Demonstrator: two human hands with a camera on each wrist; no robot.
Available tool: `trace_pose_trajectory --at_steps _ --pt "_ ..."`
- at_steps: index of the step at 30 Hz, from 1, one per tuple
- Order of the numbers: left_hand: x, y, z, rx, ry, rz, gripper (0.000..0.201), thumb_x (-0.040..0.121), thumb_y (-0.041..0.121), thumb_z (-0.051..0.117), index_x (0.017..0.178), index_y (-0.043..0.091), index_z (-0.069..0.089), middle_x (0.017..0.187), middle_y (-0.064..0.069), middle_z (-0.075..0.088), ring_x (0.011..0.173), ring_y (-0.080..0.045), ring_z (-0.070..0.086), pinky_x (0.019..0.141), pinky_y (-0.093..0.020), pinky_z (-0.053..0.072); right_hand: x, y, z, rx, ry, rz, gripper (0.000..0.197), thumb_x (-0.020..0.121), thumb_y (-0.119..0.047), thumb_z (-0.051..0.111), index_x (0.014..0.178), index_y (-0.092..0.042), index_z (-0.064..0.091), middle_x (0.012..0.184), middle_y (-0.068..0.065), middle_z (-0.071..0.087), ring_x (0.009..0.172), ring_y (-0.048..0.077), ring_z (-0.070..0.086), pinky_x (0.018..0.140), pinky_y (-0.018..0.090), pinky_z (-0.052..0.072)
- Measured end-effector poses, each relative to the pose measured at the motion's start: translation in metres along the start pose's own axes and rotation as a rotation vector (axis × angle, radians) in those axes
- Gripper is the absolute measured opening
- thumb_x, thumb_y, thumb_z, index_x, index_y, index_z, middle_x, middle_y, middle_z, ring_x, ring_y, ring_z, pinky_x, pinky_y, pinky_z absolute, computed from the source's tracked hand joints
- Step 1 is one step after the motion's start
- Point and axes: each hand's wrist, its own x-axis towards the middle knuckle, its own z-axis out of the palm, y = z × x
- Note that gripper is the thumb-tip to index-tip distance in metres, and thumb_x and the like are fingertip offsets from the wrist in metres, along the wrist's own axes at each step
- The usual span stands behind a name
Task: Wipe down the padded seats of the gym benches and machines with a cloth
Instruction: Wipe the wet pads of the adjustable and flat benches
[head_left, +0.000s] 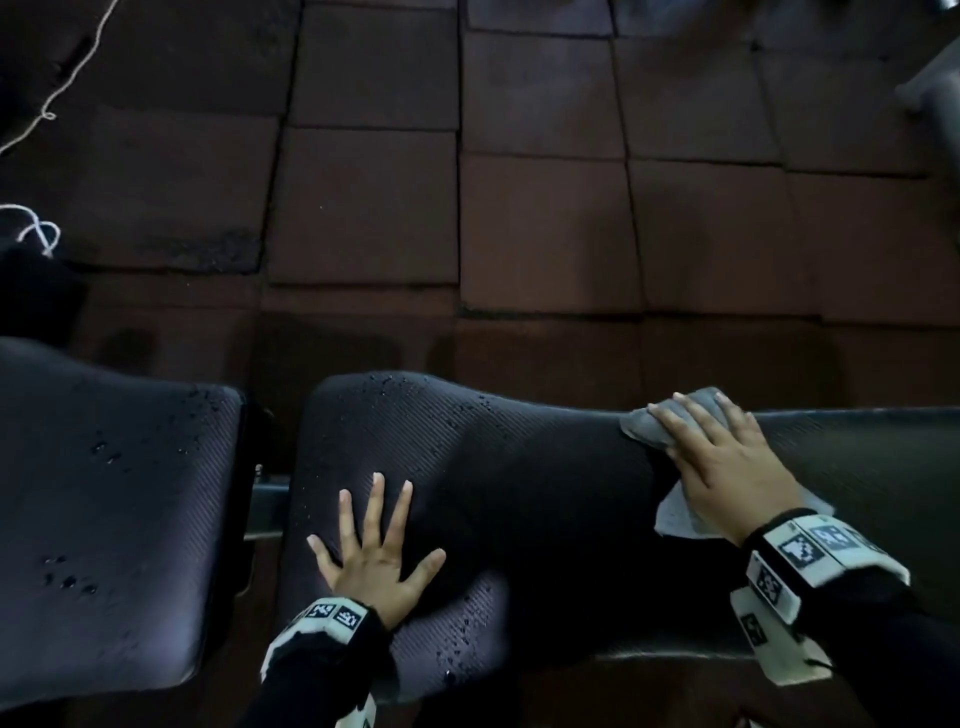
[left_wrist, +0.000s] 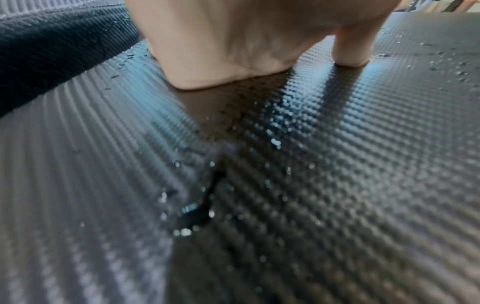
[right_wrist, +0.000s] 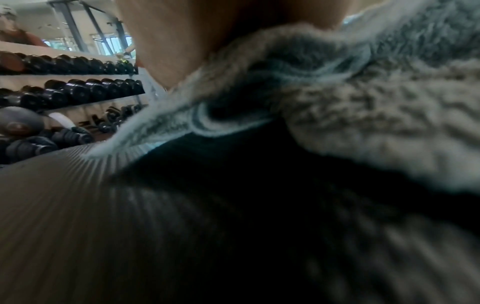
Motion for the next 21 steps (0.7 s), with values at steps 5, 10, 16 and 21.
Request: trace_pose_trajectory --at_steps 5,10,16,21 --pt "0.003 0.0 0.002 0.031 0.009 0.0 0.089 0.04 0.096 -0.022 0.117 0.058 -0.048 0.135 0.023 -0.053 0.124 -0.018 -0.054 0.102 -0.065 -0.022 0.022 -0.011 -0.012 -0.009 -0.023 -0.169 0.049 0.092 -0.042 0.027 0.14 -0.036 0.037 0.134 -0.002 0.054 0.12 0.026 0.05 0.105 0.041 0.035" --pt "0.007 -0.006 0.011 -0.019 0.08 0.036 0.084 0.053 0.095 -0.012 0.124 0.061 -0.039 0.142 0.024 -0.045 0.131 -0.019 -0.047 0.101 -0.061 -0.028 0.051 -0.038 -0.02 -0.044 -0.183 -0.263 0.047 0.099 -0.039 0.03 0.145 -0.042 0.019 0.142 -0.014 0.041 0.121 0.016 0.045 0.102 0.027 0.034" --pt "0.004 -0.006 0.011 0.129 0.064 -0.006 0.085 0.08 0.081 0.023 0.152 0.037 0.016 0.161 0.002 0.014 0.143 -0.036 0.013 0.105 -0.057 0.0 0.076 -0.09 -0.005 -0.037 -0.22 -0.349 0.049 0.099 -0.04 0.026 0.146 -0.043 0.011 0.147 -0.014 0.033 0.121 0.018 0.045 0.103 0.027 0.033" --pt "-0.006 -0.004 0.017 -0.009 0.189 -0.009 0.084 0.08 0.084 0.02 0.151 0.043 0.002 0.161 0.008 -0.005 0.147 -0.023 -0.006 0.109 -0.056 -0.009 0.091 -0.127 0.01 -0.085 -0.266 -0.448 0.054 0.094 -0.042 0.016 0.145 -0.045 0.002 0.156 -0.007 0.017 0.132 0.023 0.035 0.108 0.036 0.033"
